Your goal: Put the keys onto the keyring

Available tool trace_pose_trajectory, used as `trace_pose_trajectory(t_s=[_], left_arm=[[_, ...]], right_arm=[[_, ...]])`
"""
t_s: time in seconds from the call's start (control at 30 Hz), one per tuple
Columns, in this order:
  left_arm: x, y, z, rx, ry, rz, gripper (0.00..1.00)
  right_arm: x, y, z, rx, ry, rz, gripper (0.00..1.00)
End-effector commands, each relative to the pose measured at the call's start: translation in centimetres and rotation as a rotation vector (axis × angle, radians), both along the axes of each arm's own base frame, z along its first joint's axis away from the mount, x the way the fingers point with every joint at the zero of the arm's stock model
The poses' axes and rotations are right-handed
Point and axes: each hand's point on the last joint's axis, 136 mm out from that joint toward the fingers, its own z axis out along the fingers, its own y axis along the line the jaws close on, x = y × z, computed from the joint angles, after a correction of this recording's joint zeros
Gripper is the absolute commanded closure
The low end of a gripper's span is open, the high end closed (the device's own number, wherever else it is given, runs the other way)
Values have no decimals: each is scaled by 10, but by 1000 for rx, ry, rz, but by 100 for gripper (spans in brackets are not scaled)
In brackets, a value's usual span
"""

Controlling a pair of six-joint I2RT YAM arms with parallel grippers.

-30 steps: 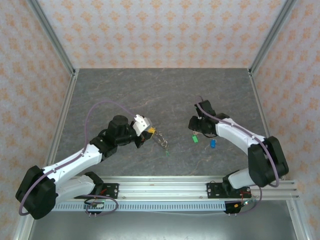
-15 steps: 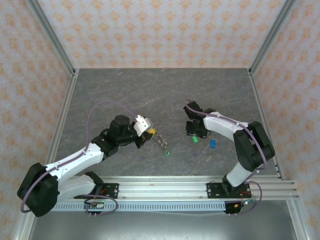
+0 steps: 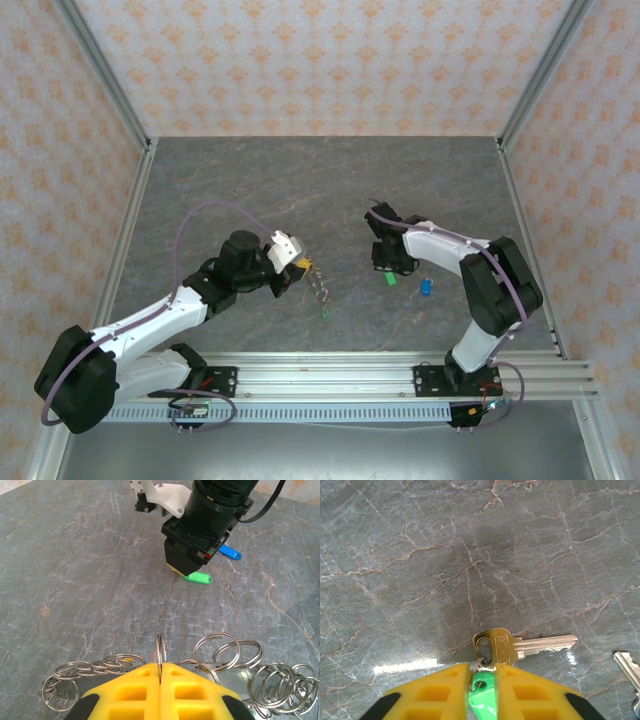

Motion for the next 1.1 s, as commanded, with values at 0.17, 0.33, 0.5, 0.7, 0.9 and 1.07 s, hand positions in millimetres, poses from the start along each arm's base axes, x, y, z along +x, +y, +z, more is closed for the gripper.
trace_pose_trajectory(t_s=[0.17, 0.33, 0.5, 0.7, 0.9, 1.07], left_arm=[[3, -8, 19, -21, -54, -33, 100], [4, -8, 19, -19, -49, -33, 100], [5, -9, 18, -17, -46, -36, 100], [5, -9, 18, -16, -44, -36, 100], [5, -10, 18, -17, -43, -36, 100], [6, -10, 18, -13, -42, -38, 100]], right_arm=[[-3, -11, 10, -48, -30, -14, 86], [-7, -8, 5, -31, -10, -12, 85], [-8, -9, 0, -36, 3, -15, 85], [-9, -8, -1, -29, 7, -14, 87], [-11, -1, -5, 5, 25, -13, 87], [-10, 0, -5, 12, 23, -17, 87]])
